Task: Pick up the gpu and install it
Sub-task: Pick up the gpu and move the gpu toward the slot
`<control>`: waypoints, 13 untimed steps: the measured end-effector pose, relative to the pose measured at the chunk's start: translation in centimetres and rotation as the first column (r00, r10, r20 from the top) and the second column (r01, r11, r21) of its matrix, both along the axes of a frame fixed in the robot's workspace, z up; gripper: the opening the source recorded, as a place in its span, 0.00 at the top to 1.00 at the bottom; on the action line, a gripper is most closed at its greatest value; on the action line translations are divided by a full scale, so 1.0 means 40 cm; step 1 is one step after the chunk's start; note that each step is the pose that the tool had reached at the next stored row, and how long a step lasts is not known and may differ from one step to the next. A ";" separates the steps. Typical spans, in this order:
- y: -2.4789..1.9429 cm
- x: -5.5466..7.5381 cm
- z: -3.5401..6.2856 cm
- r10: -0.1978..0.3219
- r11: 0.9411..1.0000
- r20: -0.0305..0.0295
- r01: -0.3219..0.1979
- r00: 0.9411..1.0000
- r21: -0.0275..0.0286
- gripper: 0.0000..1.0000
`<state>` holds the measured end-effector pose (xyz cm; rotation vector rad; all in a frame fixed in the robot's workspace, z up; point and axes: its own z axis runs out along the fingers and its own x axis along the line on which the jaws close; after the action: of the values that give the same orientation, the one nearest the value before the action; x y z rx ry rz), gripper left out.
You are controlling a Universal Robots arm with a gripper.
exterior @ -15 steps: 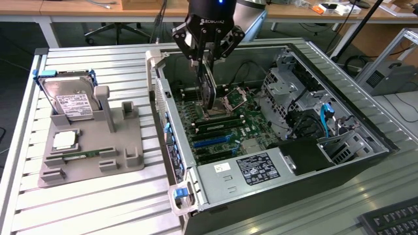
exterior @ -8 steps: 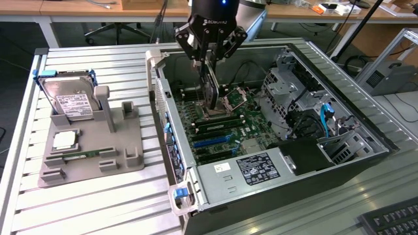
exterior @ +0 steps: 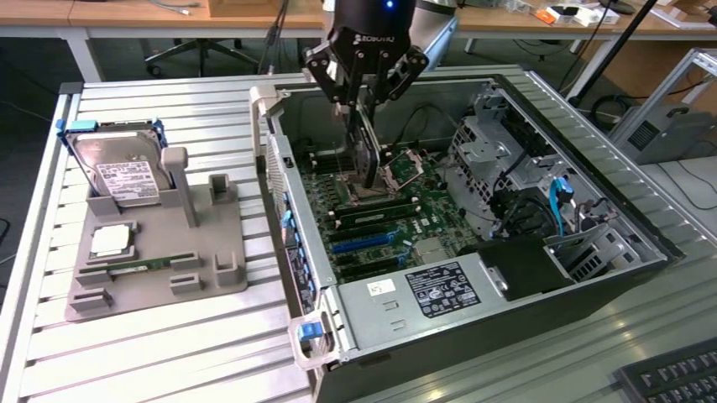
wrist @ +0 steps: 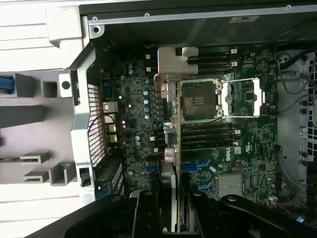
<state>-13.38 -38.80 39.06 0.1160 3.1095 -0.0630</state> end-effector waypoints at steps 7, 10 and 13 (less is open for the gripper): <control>0.000 0.015 -0.002 0.000 1.000 0.000 0.000 1.000 -0.002 0.73; 0.000 0.022 -0.003 0.000 1.000 0.000 0.000 1.000 -0.002 0.73; 0.000 0.031 -0.005 0.000 1.000 0.000 0.000 1.000 -0.003 0.73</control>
<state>-12.14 -38.80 38.86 0.1160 3.1092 -0.0678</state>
